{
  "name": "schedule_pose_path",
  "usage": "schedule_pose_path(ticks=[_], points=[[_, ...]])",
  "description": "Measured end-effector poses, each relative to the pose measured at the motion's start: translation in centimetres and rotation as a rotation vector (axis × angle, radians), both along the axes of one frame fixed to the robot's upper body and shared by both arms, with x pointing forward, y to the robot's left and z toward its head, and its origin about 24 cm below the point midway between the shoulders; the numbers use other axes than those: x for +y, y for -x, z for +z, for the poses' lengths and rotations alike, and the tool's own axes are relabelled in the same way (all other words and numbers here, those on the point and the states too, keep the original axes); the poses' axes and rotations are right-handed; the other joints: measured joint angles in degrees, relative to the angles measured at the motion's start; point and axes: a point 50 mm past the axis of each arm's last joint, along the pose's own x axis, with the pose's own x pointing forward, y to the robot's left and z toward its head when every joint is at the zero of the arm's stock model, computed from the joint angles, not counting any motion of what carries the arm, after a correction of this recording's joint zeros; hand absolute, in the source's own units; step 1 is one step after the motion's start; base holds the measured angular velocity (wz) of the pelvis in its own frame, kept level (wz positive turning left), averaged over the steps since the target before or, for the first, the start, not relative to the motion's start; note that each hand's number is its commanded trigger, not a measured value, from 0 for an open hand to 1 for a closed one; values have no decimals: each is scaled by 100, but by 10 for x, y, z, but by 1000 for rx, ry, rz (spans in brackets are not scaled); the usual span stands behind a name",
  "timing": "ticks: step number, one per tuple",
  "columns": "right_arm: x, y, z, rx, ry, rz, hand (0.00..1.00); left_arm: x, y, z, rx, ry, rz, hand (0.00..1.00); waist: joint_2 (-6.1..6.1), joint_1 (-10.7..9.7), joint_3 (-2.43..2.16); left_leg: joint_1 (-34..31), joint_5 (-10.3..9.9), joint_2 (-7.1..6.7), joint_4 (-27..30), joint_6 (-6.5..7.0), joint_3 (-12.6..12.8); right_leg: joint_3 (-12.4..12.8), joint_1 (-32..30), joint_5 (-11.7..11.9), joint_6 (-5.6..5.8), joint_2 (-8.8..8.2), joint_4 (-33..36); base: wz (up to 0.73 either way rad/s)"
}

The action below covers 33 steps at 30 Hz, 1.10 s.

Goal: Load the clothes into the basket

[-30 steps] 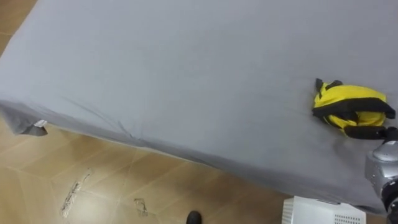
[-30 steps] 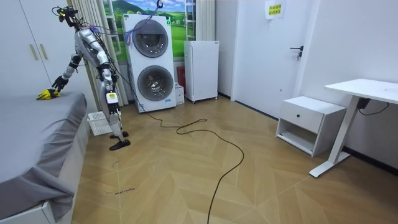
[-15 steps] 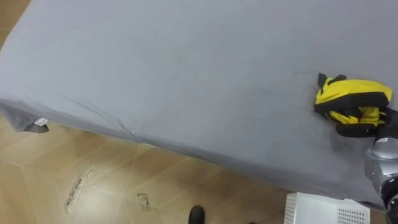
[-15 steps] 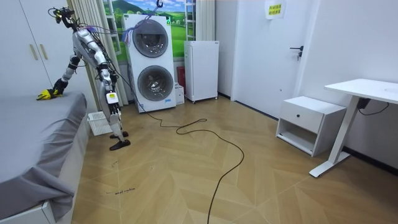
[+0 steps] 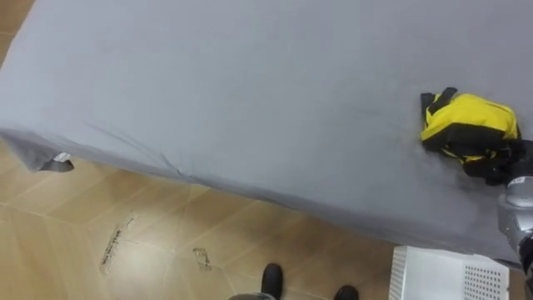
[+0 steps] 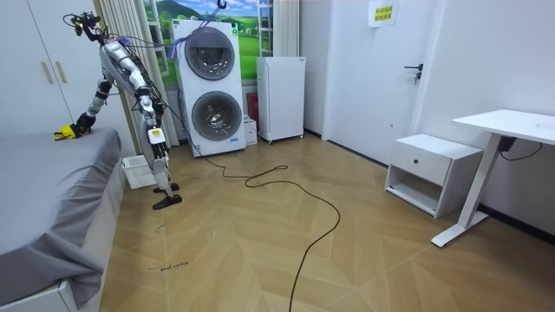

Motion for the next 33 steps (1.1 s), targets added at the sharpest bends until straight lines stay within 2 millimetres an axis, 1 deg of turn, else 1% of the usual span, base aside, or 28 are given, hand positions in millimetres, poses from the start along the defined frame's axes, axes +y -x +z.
schedule_pose_path(ticks=[6,8,13,14,16,18,20,22,23,24,25,26,27,29,30,32,33], points=[[1,-1,-1,5,-18,22,100,-1,0,0,0,2,-3,0,-4,-36,2,0,0,-5,1,0,7,46,-33,-66,8,-20,88,1],[1,-1,-1,5,-22,24,100,0,0,0,-1,1,-2,0,-8,-65,1,14,0,-6,1,0,6,50,-34,-82,10,-60,116,0],[2,-1,-1,-3,-43,21,100,0,-2,1,-21,0,5,0,-31,-191,2,101,1,-14,5,0,1,44,69,-105,13,-54,146,4],[2,-1,0,-9,-42,25,100,0,-3,1,-26,-1,4,0,-53,-206,-1,147,1,-17,5,0,2,49,112,-108,19,-57,146,0],[4,-3,2,-29,-35,40,100,1,-4,2,-34,-4,5,0,-105,-236,6,252,1,-17,-30,0,15,72,209,-119,33,-49,104,0],[6,-1,0,-44,-28,66,100,5,-6,3,-39,-15,6,0,-223,-280,0,420,0,-7,-33,0,113,64,423,-120,35,-21,19,4],[6,5,-4,-31,-17,77,100,9,-4,4,-40,-23,30,0,-328,-358,-30,612,0,-6,-56,0,159,61,686,-124,44,12,-120,9],[7,12,-8,-43,-16,80,100,13,0,4,-33,-36,47,0,-461,-460,-73,897,-2,4,-145,-3,168,72,1015,-104,71,73,-330,0],[7,14,-9,-43,-14,80,100,14,1,4,-31,-39,48,0,-490,-478,-93,979,-2,10,-181,-3,183,98,1099,-89,76,94,-385,-11],[9,17,-11,-50,-14,85,100,16,4,4,-25,-45,49,0,-538,-505,-124,1148,-2,20,-234,-4,250,185,1267,-66,81,129,-487,-19],[13,20,-13,-64,-12,98,100,18,6,4,-19,-57,54,0,-573,-557,-150,1298,-2,23,-252,-4,327,213,1426,-47,93,140,-576,-19],[16,23,-14,-72,-12,104,100,18,7,4,-20,-61,56,0,-585,-600,-163,1381,-2,20,-288,-4,326,220,1515,-44,97,148,-625,-14],[21,29,-18,-82,-18,120,100,18,9,5,-25,-64,59,0,-611,-672,-190,1573,-3,17,-387,-5,346,251,1679,-40,103,164,-698,-12],[27,36,-22,-85,-23,144,100,17,8,6,-44,-71,53,0,-643,-730,-211,1815,-6,26,-497,-9,440,374,1850,-34,112,194,-779,-25],[27,40,-22,-91,-27,148,100,16,8,6,-53,-70,58,0,-644,-821,-213,1924,-7,22,-528,-10,466,395,1945,-33,114,194,-806,-27],[28,44,-21,-119,-44,135,100,14,7,6,-65,-59,85,0,-643,-919,-214,2104,-7,26,-609,-10,511,498,2029,-25,123,217,-847,-27],[30,46,-20,-138,-52,135,100,12,7,6,-65,-56,85,0,-644,-998,-215,2192,-9,30,-627,-12,566,572,2097,-25,123,224,-851,-31]])
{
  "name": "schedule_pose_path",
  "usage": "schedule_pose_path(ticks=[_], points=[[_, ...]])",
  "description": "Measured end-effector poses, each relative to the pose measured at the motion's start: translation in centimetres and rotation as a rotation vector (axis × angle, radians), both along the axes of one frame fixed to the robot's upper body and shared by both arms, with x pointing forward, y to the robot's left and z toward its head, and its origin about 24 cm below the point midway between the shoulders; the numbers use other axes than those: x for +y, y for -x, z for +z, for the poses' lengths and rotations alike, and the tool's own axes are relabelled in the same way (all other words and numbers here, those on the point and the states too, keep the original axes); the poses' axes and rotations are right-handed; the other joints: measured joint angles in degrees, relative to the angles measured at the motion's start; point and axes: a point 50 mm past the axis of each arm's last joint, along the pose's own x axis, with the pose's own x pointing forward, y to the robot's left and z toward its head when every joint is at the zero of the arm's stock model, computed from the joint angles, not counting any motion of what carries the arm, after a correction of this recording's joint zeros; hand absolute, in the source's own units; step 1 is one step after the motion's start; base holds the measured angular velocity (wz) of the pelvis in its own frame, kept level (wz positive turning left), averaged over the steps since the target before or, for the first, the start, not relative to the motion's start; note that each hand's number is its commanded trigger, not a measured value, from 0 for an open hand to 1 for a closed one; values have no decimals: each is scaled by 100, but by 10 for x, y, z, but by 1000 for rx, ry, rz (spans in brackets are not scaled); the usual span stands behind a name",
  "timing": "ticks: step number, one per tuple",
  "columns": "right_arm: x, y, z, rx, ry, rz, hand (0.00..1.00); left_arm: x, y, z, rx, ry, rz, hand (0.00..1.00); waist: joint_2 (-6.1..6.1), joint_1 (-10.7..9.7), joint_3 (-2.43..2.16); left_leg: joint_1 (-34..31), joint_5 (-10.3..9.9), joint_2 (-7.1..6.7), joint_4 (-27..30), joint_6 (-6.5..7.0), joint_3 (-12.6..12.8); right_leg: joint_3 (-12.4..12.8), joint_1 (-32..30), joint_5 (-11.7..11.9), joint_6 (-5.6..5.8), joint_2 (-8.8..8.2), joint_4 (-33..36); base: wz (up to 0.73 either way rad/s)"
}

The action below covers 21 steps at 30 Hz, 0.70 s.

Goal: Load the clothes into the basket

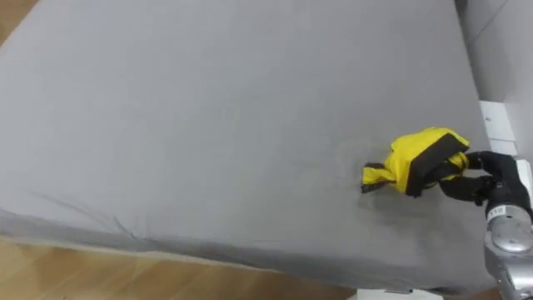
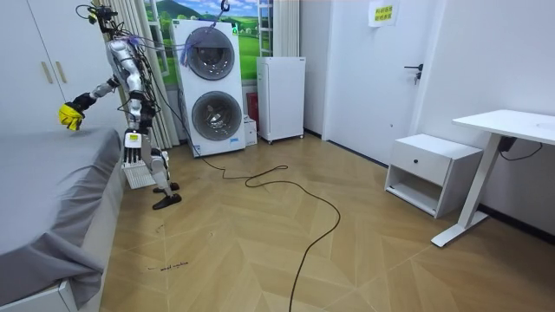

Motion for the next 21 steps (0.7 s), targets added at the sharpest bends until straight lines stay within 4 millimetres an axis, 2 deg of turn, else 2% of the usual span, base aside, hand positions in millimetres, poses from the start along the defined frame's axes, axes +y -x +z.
schedule_pose_path(ticks=[4,8,9,12,13,15,19,21], points=[[4,13,-1,-22,-22,17,100,-3,1,-1,13,-12,-47,0,5,-163,-8,236,-44,24,-11,-54,103,235,138,8,-9,40,-9,-39],[7,22,-6,-24,-59,3,100,1,4,-1,26,-27,-59,0,22,-339,-19,487,-91,90,-33,-105,349,516,227,23,-34,119,-4,-41],[4,25,-6,-20,-53,-12,100,1,6,-1,28,-23,-53,0,35,-418,-27,564,-91,93,-63,-106,378,583,270,23,-34,133,-5,-29],[-1,31,-8,-25,-51,-62,100,1,9,-1,36,-22,-45,0,58,-475,-43,730,-113,122,-84,-130,538,766,332,27,-41,179,-4,-34],[-2,34,-9,-19,-50,-68,100,1,13,-2,45,-23,-40,0,86,-579,-60,762,-155,153,-83,-137,541,799,346,30,-45,212,-7,-27],[-4,39,-12,-9,-54,-82,100,1,16,-3,55,-21,-38,0,136,-653,-81,821,-239,201,-85,-166,567,894,342,32,-51,279,-8,-21],[-6,52,-19,24,-56,-100,100,-1,17,-4,67,-19,-47,0,171,-736,-82,968,-260,209,-106,-175,620,1148,344,36,-57,327,4,-33],[-11,62,-23,44,-56,-126,100,-1,15,-3,64,-23,-58,0,224,-778,-69,1035,-285,213,-108,-186,647,1310,336,50,-50,365,13,-36]])
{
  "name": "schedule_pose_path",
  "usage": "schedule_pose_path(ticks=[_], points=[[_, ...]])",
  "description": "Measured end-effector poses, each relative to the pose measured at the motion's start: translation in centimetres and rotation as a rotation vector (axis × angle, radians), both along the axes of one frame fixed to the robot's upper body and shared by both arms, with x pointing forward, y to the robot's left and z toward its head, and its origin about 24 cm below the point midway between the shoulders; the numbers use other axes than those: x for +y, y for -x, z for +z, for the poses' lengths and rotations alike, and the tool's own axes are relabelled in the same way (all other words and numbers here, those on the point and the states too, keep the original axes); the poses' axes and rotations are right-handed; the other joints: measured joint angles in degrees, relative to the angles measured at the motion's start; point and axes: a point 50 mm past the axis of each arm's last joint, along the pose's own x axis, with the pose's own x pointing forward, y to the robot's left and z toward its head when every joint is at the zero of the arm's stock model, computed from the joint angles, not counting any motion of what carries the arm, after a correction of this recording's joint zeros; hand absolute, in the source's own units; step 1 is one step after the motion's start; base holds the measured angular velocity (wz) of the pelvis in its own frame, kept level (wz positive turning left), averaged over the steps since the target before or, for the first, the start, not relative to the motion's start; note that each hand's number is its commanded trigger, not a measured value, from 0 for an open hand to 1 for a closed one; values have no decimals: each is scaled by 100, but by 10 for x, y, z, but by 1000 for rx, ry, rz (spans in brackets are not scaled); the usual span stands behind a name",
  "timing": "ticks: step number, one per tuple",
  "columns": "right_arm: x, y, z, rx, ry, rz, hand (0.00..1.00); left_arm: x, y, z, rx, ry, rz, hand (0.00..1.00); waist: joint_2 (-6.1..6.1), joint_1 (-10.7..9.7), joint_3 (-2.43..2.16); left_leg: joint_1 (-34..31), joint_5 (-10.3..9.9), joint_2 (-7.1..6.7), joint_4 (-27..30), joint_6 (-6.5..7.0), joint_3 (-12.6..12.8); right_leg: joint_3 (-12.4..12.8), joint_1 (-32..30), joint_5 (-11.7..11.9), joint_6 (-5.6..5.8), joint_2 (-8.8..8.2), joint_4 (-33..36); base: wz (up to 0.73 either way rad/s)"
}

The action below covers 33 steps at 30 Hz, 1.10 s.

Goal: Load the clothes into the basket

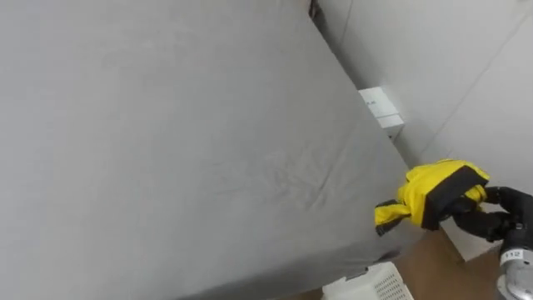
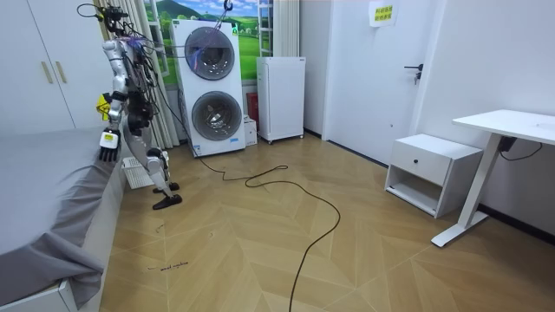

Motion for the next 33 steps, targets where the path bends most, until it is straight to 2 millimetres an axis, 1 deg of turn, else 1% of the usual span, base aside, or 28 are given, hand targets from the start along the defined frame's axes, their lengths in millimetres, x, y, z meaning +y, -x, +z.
schedule_pose_path(ticks=[1,2,3,4,6,7,8,9,10,12,13,14,15,16,17,18,19,21,22,23,24,25,26,27,29,30,31,33], points=[[-3,7,-3,14,2,-21,100,0,1,0,6,-1,-2,0,36,-9,8,25,-59,33,0,-32,32,60,-7,6,0,43,1,-32],[-4,11,-4,22,2,-29,100,0,3,0,13,-2,-4,0,49,-39,15,27,-92,52,1,-28,38,70,-19,9,-1,62,4,-20],[-5,17,-7,36,1,-41,100,0,4,-1,19,-2,-4,0,86,-133,33,20,-129,66,1,-30,40,97,-44,11,-1,79,24,-9],[-5,20,-8,42,1,-45,100,0,4,-1,21,-2,-5,0,88,-145,43,15,-129,63,1,-30,49,120,-69,9,0,80,46,-23],[-3,26,-14,56,-14,-71,100,0,8,-2,39,-1,0,0,79,-247,59,11,-129,66,2,-30,191,259,-184,15,0,107,133,-37],[-2,28,-16,62,-18,-74,100,1,9,-2,46,-1,1,0,81,-290,58,9,-129,66,2,-30,201,292,-194,17,1,116,133,-31],[-3,31,-18,72,-22,-83,100,0,10,-2,52,0,3,0,110,-331,50,7,-129,68,2,-30,265,380,-237,29,2,133,147,-29],[-5,34,-19,79,-23,-96,100,0,11,-3,59,1,6,0,122,-360,59,-2,-129,71,2,-30,361,451,-272,49,10,154,147,-35],[-7,37,-21,89,-24,-113,100,1,14,-3,71,3,9,0,144,-425,54,-15,-130,71,2,-31,419,525,-306,57,19,165,146,-27],[-10,42,-24,108,-24,-141,100,1,16,-4,81,9,18,0,201,-480,47,-33,-146,76,2,-31,534,565,-355,81,28,180,146,-19],[-11,44,-26,117,-24,-149,100,1,17,-4,85,10,18,0,215,-505,51,-46,-160,80,2,-31,536,584,-379,85,30,191,145,-20],[-13,48,-28,133,-25,-164,100,0,18,-5,91,11,10,0,312,-542,17,-98,-226,108,2,-19,580,623,-448,99,36,231,164,-18],[-15,50,-31,146,-29,-174,100,-1,19,-5,95,12,1,0,342,-594,51,-146,-264,116,2,5,627,641,-553,101,39,244,224,-20],[-16,51,-31,151,-32,-180,100,-2,19,-5,97,13,-3,0,353,-612,45,-202,-268,111,3,12,658,655,-633,102,42,240,264,-24],[-16,51,-32,156,-38,-180,100,-3,18,-5,96,13,-15,0,410,-627,40,-300,-270,88,9,17,684,696,-765,105,51,229,386,-25],[-16,50,-35,169,-49,-180,100,-3,16,-5,93,9,-23,0,430,-661,41,-403,-268,68,17,19,689,724,-913,115,64,220,452,-26],[-15,49,-38,180,-60,-178,100,-3,14,-5,90,6,-22,0,481,-696,34,-467,-268,58,26,20,736,767,-1026,117,66,221,510,-18],[-15,45,-40,189,-71,-177,100,-4,13,-5,89,5,-30,0,532,-738,53,-596,-268,58,93,21,818,843,-1165,136,80,232,527,-19],[-17,40,-39,191,-71,-178,100,-5,9,-5,83,7,-44,0,589,-748,78,-690,-272,55,130,27,829,877,-1261,152,90,232,541,-16],[-19,38,-38,190,-67,-179,100,-7,7,-5,80,11,-53,0,644,-755,85,-745,-283,55,134,45,828,892,-1328,158,98,238,543,-11],[-24,32,-34,183,-54,-178,100,-10,4,-5,76,17,-70,0,746,-780,78,-878,-310,48,130,101,828,933,-1485,171,115,254,582,-6],[-26,28,-32,176,-47,-177,100,-11,1,-5,68,18,-75,0,780,-787,91,-943,-301,28,135,114,825,952,-1569,175,121,244,624,-8],[-30,21,-26,167,-24,-169,100,-12,-3,-5,61,21,-81,0,840,-794,101,-1080,-282,-9,133,145,836,991,-1754,182,135,230,719,-10],[-34,17,-21,165,3,-159,100,-13,-5,-5,58,22,-86,0,931,-770,69,-1169,-269,-34,132,163,881,1032,-1902,179,141,222,806,-14],[-35,8,-16,145,9,-156,100,-14,-5,-5,65,21,-92,0,949,-732,77,-1250,-261,-41,136,166,974,1087,-2053,179,141,231,886,-19],[-35,5,-16,138,9,-154,35,-14,-7,-6,66,21,-97,0,955,-735,73,-1299,-258,-39,145,165,971,1090,-2104,178,139,233,889,-9],[-34,3,-16,139,3,-155,0,-15,-9,-6,64,21,-108,0,957,-733,72,-1333,-246,-40,148,166,971,1091,-2140,179,136,232,891,0],[-33,1,-19,155,-6,-158,0,-17,-11,-6,64,23,-127,0,951,-725,75,-1365,-245,-39,163,166,970,1091,-2169,178,135,230,897,0]])
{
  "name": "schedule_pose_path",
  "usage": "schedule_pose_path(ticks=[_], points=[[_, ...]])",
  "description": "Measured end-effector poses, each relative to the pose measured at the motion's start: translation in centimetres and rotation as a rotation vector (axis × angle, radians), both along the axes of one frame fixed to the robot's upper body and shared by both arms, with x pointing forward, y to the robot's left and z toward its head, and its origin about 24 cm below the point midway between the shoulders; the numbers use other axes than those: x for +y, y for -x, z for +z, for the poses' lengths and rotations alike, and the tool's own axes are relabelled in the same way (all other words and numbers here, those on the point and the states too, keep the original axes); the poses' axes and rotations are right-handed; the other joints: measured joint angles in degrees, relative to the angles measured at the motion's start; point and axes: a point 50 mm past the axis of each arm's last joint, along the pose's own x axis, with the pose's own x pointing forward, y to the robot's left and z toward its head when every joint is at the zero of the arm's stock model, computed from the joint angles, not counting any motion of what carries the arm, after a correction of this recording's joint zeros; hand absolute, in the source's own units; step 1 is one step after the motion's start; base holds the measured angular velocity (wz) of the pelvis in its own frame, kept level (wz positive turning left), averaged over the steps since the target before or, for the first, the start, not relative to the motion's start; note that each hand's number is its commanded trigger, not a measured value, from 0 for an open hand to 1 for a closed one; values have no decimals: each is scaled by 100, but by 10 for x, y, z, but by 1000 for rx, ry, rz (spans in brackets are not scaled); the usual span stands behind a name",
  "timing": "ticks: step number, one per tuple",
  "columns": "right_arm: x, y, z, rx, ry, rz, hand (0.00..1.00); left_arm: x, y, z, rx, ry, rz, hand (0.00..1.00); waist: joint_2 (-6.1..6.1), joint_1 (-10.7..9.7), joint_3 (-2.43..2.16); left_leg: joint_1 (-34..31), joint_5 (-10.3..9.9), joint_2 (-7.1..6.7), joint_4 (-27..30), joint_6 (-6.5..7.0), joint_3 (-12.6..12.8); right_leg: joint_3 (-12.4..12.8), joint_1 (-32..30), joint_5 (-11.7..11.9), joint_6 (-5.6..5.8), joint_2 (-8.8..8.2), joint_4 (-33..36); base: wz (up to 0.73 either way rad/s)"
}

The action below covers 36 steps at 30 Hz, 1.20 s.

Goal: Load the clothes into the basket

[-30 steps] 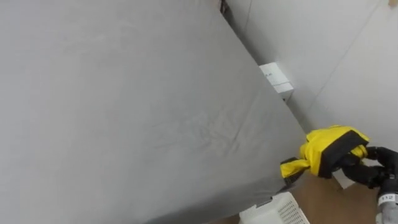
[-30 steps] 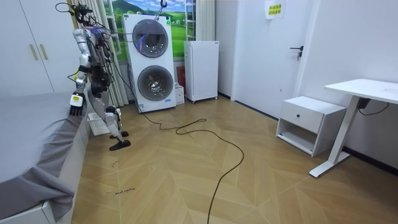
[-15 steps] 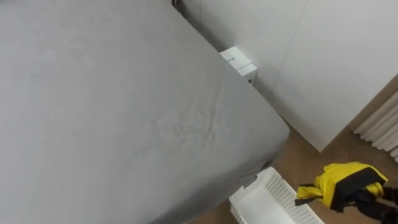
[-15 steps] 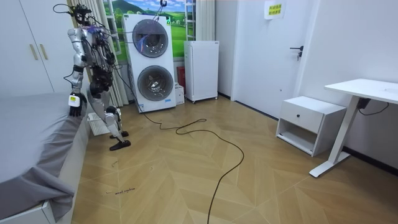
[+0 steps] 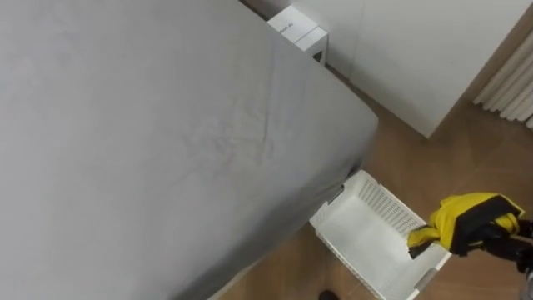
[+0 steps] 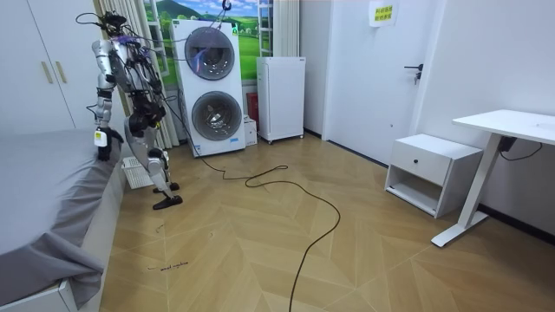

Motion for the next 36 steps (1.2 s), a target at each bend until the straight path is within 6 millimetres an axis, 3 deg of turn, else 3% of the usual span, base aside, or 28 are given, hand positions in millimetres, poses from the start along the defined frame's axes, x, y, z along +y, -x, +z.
schedule_pose_path(ticks=[19,27,34,36], points=[[6,9,-19,73,-85,-19,0,-9,-22,2,-59,39,-16,0,35,361,-9,-347,2,35,113,-1,-182,-271,-140,5,-23,-80,-118,6],[6,16,-24,89,-100,-37,0,-6,-24,4,-76,41,-22,0,-62,360,49,-335,2,37,114,-1,-328,-428,-49,-25,-33,-117,-158,9],[6,21,-26,88,-113,-75,0,-2,-22,4,-71,36,-14,0,-183,361,38,-301,2,47,123,-2,-396,-564,24,-40,-50,-141,-157,5],[6,29,-30,85,-130,-118,0,0,-21,4,-69,37,-4,0,-271,441,32,-186,8,52,122,-11,-492,-603,197,-45,-57,-143,-216,13]])
